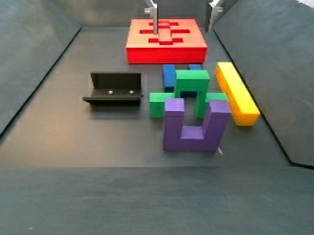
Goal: Pick up the purple object. Move up. Move to above the board. Insert the purple object.
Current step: Pick up the purple object.
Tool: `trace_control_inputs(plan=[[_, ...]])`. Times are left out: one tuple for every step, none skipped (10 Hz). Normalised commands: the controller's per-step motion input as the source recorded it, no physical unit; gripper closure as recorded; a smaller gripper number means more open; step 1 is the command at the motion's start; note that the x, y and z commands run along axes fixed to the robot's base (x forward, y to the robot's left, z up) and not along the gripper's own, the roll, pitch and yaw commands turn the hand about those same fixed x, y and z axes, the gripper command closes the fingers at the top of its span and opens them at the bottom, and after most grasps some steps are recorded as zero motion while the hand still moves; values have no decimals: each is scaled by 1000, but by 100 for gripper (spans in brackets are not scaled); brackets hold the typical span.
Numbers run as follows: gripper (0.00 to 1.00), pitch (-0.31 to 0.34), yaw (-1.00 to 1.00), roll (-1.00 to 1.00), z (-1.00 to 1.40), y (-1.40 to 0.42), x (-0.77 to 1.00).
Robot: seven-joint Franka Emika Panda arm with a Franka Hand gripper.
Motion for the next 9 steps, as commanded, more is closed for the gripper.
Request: trace_control_inputs(plan=[[0, 0, 0, 16, -37, -37, -57], [0, 0, 0, 0, 14, 566, 0], [0, 40, 97, 0, 166, 843, 271], [0, 201, 111, 206, 303, 534, 597], [0, 176, 0, 143, 286, 477, 846], [0, 140, 0, 121, 229, 497, 894], [0, 119, 0, 109, 94, 560, 911], [0, 91, 0, 77, -51, 586, 943], [0, -26, -83, 49, -620, 531, 289]])
